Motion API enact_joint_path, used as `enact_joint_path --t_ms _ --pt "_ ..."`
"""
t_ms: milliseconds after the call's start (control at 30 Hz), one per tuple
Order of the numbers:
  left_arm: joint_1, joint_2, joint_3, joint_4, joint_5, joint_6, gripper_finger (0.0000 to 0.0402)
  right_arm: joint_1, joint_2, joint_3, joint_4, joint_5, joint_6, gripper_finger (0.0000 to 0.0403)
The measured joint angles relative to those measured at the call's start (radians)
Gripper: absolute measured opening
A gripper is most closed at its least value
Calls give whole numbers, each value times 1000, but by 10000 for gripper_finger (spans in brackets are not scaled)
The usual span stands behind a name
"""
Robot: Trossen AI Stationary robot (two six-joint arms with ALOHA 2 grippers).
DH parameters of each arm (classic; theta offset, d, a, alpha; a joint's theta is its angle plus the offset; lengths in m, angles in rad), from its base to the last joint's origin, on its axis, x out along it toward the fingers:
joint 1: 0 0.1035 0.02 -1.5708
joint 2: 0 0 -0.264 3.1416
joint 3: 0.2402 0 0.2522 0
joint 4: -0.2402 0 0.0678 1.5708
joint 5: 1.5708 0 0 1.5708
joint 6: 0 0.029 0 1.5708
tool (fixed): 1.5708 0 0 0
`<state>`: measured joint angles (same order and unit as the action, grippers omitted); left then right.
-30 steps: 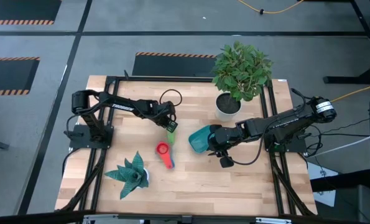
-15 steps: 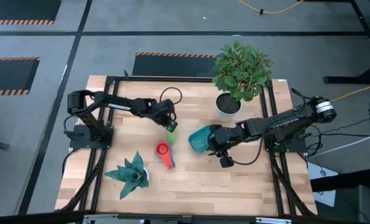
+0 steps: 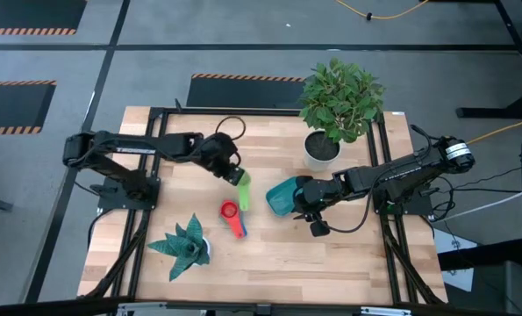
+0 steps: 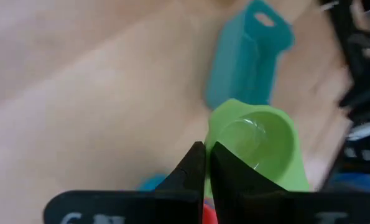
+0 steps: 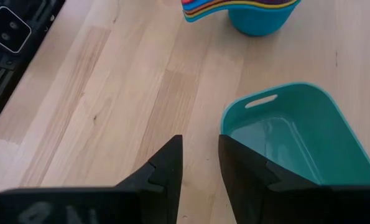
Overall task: Nest measuring cups in basket
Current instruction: Stack the green measuring cup on top of the red measuring cup
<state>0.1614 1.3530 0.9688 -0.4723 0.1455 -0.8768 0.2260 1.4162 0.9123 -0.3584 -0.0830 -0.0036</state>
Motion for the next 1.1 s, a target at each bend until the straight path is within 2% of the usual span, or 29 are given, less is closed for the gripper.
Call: enact_joint_path --t_ms 100,300,533,733,1100 --pt "-64 -40 0 -54 0 -117 3 0 0 0 5 0 0 108" --pt "-216 -54 -1 -60 -19 -343 3 0 0 0 19 0 -2 108" --pt "-345 -12 -1 -75 -113 -540 5 0 0 0 22 0 -4 108" --pt "-380 24 -1 -114 -190 -636 6 0 0 0 27 1 -5 108" --pt "-380 117 -1 -147 -181 -713 12 0 0 0 46 2 -9 108"
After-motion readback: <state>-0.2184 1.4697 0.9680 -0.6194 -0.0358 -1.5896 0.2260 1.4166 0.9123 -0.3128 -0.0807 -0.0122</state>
